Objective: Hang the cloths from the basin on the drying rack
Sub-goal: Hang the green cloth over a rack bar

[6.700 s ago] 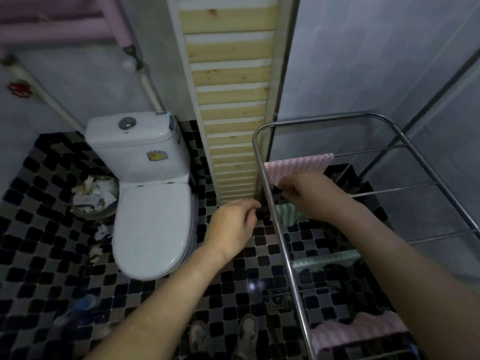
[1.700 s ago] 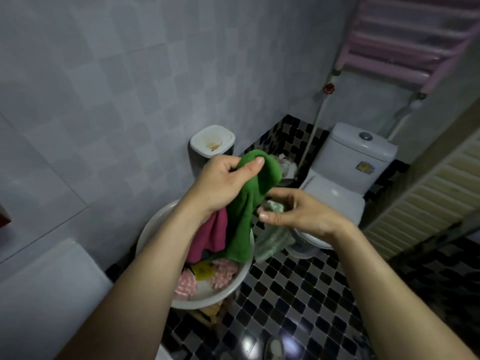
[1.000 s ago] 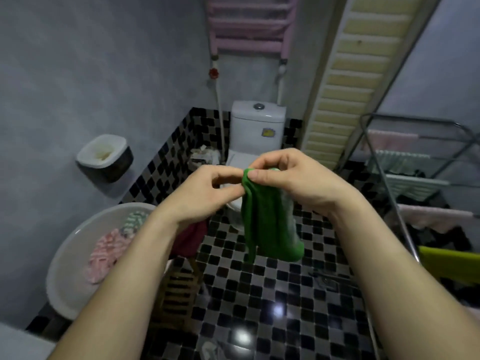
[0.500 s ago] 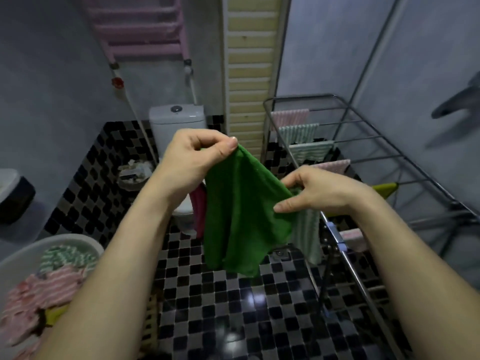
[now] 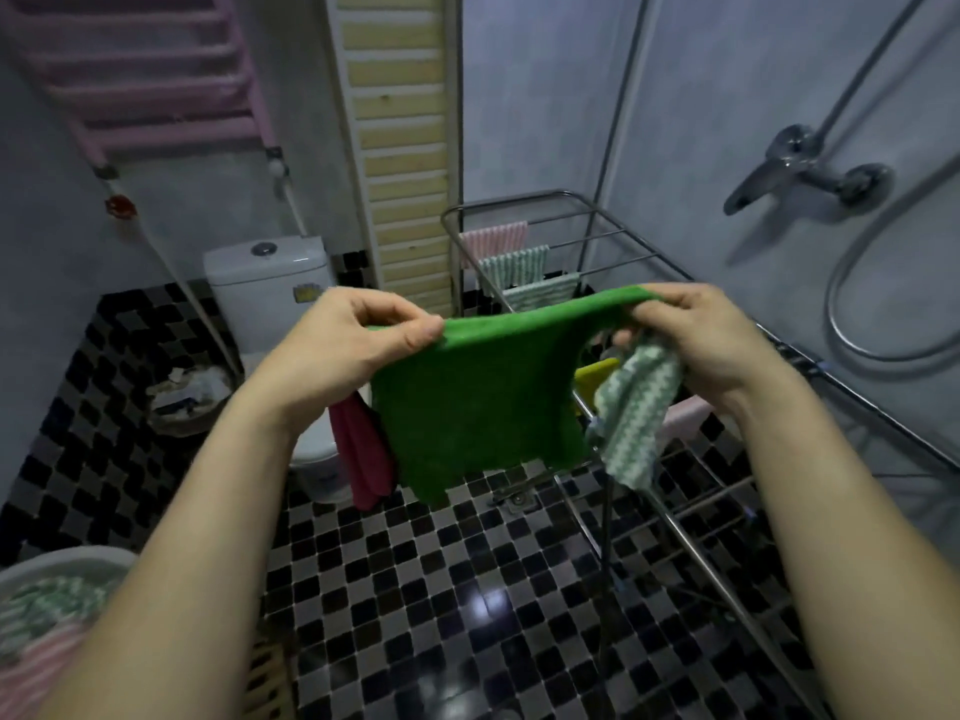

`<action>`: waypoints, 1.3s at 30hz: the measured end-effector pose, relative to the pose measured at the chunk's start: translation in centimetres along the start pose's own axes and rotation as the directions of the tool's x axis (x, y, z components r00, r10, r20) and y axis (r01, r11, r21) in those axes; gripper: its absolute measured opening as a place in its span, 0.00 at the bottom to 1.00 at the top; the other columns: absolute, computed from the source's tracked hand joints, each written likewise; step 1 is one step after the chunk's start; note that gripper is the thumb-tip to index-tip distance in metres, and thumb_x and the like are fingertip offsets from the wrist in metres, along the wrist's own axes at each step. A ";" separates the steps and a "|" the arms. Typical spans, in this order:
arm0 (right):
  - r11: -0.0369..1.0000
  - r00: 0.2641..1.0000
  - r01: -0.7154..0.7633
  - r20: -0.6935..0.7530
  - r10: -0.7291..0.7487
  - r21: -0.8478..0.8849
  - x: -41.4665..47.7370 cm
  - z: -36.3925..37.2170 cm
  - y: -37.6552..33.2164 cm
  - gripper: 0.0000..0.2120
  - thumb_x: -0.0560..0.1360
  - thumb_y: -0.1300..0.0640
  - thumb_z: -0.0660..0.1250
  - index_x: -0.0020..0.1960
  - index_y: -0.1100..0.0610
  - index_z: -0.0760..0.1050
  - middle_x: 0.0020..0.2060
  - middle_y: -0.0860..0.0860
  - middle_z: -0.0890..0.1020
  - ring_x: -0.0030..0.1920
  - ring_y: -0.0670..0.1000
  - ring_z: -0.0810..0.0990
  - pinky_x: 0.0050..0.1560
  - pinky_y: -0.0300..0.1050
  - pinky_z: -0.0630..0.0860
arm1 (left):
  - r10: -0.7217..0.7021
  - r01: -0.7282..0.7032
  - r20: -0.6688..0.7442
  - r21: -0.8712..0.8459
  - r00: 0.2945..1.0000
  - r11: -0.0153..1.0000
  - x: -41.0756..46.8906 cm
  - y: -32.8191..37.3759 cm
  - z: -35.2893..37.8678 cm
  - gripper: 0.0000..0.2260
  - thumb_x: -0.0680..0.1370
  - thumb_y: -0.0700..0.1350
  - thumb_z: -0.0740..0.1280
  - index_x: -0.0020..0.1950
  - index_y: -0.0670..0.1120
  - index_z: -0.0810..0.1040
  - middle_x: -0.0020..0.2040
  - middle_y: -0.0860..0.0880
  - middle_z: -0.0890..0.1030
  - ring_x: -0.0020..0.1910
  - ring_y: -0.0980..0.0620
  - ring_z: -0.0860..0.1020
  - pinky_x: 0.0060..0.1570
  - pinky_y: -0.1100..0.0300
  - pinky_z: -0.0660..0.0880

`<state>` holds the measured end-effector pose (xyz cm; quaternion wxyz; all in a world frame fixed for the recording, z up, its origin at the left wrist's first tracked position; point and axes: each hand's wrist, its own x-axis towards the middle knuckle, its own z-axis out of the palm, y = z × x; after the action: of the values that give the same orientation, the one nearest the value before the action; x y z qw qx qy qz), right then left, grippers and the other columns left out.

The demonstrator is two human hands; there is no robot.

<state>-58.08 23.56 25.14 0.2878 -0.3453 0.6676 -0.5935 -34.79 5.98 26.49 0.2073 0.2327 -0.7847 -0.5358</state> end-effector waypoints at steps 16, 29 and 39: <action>0.943 0.780 0.308 -0.601 -0.174 0.127 -5.5 -12.6 -2.0 0.12 0.70 0.60 0.65 0.30 0.54 0.82 0.27 0.46 0.81 0.32 0.46 0.77 0.42 0.44 0.74 | 0.140 -0.110 0.492 -0.090 0.859 0.990 2.1 5.6 13.5 0.11 0.78 0.47 0.66 0.43 0.40 0.82 0.36 0.54 0.85 0.52 0.53 0.79 0.66 0.44 0.64; 0.989 0.785 -0.045 -0.618 -0.053 -0.141 -9.7 -24.7 5.6 0.11 0.75 0.65 0.67 0.39 0.53 0.81 0.27 0.41 0.82 0.31 0.39 0.77 0.41 0.36 0.74 | 0.026 0.017 0.669 -0.057 0.743 0.998 5.5 2.2 27.0 0.07 0.78 0.47 0.68 0.52 0.47 0.83 0.58 0.42 0.82 0.58 0.47 0.80 0.59 0.49 0.76; 0.912 0.814 -0.239 -0.581 0.001 -0.333 -4.3 -26.7 13.9 0.09 0.73 0.65 0.69 0.52 0.59 0.82 0.36 0.50 0.80 0.32 0.37 0.76 0.38 0.31 0.72 | -0.114 0.049 0.216 0.283 0.970 0.958 7.2 -3.5 29.7 0.04 0.79 0.45 0.67 0.44 0.51 0.79 0.36 0.51 0.80 0.34 0.53 0.77 0.34 0.59 0.70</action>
<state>-78.37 43.62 14.71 0.0383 -0.1588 0.8482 -0.5039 -57.12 22.74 13.67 0.0582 0.2278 -0.8599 -0.4531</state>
